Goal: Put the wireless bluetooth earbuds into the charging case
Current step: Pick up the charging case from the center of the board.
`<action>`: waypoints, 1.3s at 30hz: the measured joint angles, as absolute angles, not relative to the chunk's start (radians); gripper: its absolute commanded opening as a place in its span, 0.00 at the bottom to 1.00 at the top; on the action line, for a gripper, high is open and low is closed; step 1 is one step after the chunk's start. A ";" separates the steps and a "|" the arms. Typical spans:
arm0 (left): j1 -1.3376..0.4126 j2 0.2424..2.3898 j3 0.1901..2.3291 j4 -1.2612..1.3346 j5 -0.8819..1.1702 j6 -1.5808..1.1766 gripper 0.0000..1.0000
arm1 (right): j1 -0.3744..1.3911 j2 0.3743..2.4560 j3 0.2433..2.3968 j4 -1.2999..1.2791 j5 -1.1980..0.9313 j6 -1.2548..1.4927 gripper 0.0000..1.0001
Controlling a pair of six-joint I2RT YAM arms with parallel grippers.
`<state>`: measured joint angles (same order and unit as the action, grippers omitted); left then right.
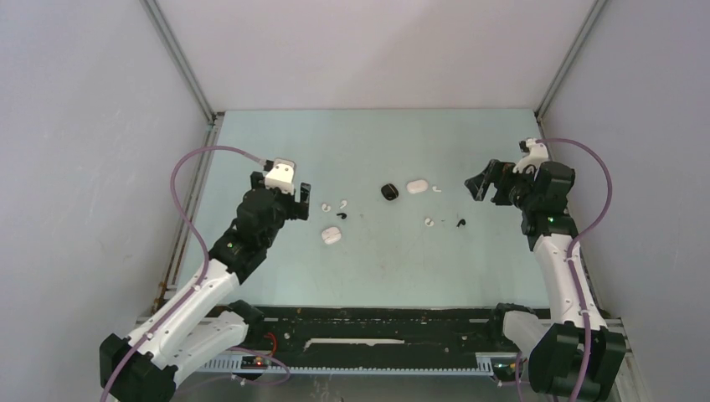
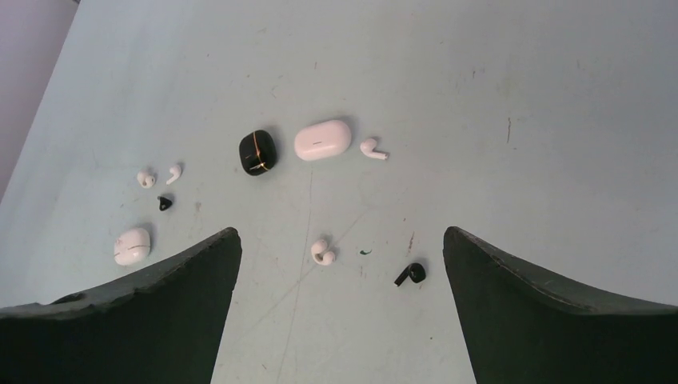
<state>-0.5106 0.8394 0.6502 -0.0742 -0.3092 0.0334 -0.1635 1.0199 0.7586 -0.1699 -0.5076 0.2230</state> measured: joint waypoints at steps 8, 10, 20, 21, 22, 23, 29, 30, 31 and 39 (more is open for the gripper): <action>-0.511 0.863 0.650 -0.079 -0.303 0.025 0.83 | -0.172 1.030 0.759 -0.189 -0.694 0.029 0.97; -0.512 0.882 0.651 -0.085 -0.302 0.024 0.81 | -0.172 1.032 0.758 -0.199 -0.739 -0.002 0.96; -0.518 1.218 0.851 -0.309 -0.340 -0.073 0.72 | -0.169 1.024 0.758 -0.216 -0.814 -0.067 0.95; -0.519 1.256 0.867 -0.319 -0.327 -0.080 0.72 | -0.166 1.022 0.758 -0.217 -0.816 -0.070 0.95; -0.519 1.284 0.874 -0.325 -0.313 -0.084 0.72 | -0.161 1.019 0.758 -0.218 -0.816 -0.074 0.95; -0.519 1.312 0.880 -0.333 -0.290 -0.088 0.72 | -0.154 1.016 0.758 -0.220 -0.815 -0.080 0.95; -0.522 1.417 0.885 -0.368 -0.116 -0.099 0.72 | -0.113 0.989 0.758 -0.226 -0.815 -0.106 0.95; -0.522 1.428 0.887 -0.369 -0.093 -0.099 0.73 | -0.107 0.984 0.758 -0.228 -0.815 -0.111 0.94; -0.522 1.443 0.890 -0.371 -0.070 -0.099 0.73 | -0.104 0.979 0.758 -0.229 -0.815 -0.117 0.95; -0.566 1.494 0.895 -0.381 0.013 -0.078 0.74 | -0.093 0.967 0.758 -0.241 -0.815 -0.141 0.94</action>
<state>-0.5655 1.4944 0.8951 -0.3813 0.0128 -0.0776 -0.0925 0.9672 0.7582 -0.2413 -0.8150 -0.1410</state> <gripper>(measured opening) 0.739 0.948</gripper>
